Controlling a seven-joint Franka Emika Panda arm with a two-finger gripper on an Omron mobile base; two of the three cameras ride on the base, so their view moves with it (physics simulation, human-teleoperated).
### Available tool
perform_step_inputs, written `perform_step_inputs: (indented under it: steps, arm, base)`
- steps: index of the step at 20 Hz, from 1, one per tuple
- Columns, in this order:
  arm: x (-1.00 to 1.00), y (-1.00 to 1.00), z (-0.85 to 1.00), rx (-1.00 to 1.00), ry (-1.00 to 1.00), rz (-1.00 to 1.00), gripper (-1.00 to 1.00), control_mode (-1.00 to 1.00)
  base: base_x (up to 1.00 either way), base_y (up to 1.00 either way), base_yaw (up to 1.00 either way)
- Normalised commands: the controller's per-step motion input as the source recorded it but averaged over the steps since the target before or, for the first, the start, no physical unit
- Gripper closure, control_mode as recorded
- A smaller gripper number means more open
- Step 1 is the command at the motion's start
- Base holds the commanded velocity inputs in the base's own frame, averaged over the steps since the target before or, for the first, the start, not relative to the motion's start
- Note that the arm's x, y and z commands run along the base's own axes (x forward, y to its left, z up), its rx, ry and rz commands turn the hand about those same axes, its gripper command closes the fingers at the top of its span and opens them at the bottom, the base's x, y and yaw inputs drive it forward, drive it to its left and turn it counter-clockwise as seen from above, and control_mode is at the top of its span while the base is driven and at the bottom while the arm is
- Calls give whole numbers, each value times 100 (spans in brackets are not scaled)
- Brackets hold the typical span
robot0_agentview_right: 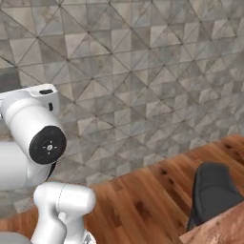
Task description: There is a bowl on the dining counter. Grab a lemon wedge from the fridge and place it in the bowl. Then get the liquor bottle and glass cup from the cabinet and place them next to the bowl.
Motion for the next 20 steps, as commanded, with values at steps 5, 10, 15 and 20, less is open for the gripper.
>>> perform_step_inputs:
  steps: [5,10,15,20]
  arm:
    - [0,0,0,0,0,0,100,100]
    - [0,0,0,0,0,0,100,100]
    - [0,0,0,0,0,0,100,100]
    - [0,0,0,0,0,0,100,100]
  base:
    - [57,8,-65]
    - [64,25,-65]
    - [63,34,-65]
    - [53,43,-67]
